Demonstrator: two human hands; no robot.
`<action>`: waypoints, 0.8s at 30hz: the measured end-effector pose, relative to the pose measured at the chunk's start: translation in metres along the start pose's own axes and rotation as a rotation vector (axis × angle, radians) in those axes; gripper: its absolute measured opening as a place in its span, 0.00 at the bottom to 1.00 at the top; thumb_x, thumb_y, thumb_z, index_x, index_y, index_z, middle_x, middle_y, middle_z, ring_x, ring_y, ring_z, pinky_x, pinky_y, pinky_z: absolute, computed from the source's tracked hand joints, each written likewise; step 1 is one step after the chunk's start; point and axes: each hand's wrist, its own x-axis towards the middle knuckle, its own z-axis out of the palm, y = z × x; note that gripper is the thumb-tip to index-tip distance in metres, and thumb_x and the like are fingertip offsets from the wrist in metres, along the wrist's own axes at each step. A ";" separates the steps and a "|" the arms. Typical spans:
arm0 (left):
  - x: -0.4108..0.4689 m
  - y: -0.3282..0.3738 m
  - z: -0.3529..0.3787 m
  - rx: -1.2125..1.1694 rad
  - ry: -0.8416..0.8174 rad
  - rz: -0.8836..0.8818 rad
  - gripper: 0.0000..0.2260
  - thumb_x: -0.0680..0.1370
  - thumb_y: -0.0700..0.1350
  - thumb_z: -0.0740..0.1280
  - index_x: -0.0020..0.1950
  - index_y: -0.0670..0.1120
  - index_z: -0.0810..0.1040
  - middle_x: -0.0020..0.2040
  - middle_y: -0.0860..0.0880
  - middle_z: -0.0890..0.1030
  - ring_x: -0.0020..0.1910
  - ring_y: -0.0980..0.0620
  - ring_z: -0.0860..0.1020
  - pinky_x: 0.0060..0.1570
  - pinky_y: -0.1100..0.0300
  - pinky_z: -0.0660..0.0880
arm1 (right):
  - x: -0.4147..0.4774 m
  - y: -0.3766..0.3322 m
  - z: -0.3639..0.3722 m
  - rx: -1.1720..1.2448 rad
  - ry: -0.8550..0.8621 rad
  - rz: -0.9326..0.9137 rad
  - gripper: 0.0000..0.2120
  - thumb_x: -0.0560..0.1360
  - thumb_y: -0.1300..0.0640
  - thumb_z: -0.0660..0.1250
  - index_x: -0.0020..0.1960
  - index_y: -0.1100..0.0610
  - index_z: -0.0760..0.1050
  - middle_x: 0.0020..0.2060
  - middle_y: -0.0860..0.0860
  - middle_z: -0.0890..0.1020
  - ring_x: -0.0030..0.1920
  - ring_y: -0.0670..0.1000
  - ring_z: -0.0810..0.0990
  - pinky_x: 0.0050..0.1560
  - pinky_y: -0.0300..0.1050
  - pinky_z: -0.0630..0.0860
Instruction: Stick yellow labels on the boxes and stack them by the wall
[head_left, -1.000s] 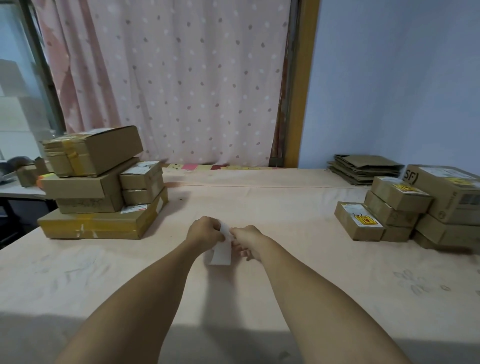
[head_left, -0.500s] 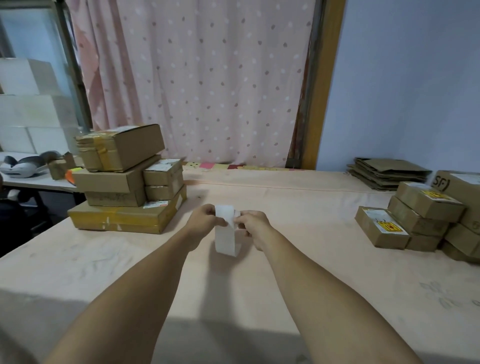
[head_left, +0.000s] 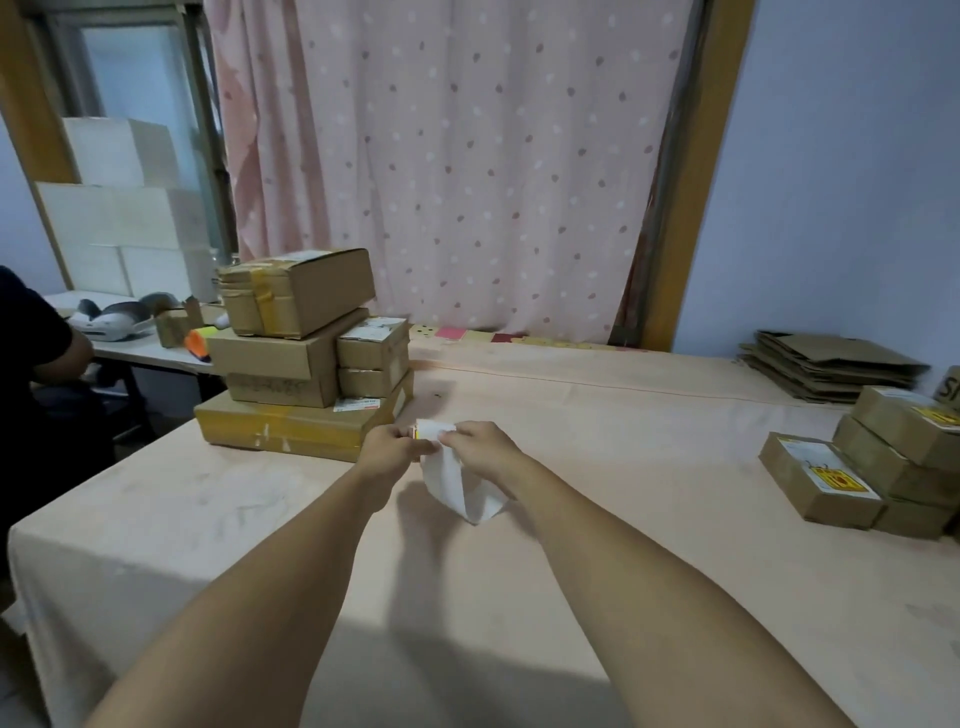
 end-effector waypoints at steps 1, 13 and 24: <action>0.001 -0.001 -0.006 -0.011 0.008 -0.013 0.05 0.74 0.33 0.73 0.41 0.38 0.78 0.33 0.48 0.74 0.31 0.54 0.71 0.23 0.71 0.65 | 0.001 -0.005 0.003 -0.056 -0.032 -0.004 0.15 0.80 0.43 0.64 0.47 0.54 0.77 0.45 0.50 0.77 0.46 0.54 0.75 0.43 0.47 0.68; 0.021 -0.022 -0.058 0.892 -0.044 0.192 0.06 0.69 0.40 0.71 0.41 0.39 0.76 0.35 0.48 0.78 0.42 0.43 0.78 0.36 0.55 0.70 | 0.048 -0.114 0.039 -0.218 0.160 -0.136 0.13 0.81 0.45 0.60 0.44 0.52 0.72 0.42 0.50 0.78 0.47 0.56 0.78 0.43 0.48 0.73; 0.029 -0.029 -0.047 1.209 -0.246 0.525 0.13 0.65 0.47 0.66 0.28 0.45 0.62 0.26 0.49 0.66 0.36 0.40 0.72 0.30 0.57 0.59 | 0.094 -0.138 0.067 0.085 0.155 0.071 0.28 0.80 0.42 0.62 0.74 0.58 0.69 0.67 0.54 0.77 0.63 0.58 0.77 0.55 0.47 0.72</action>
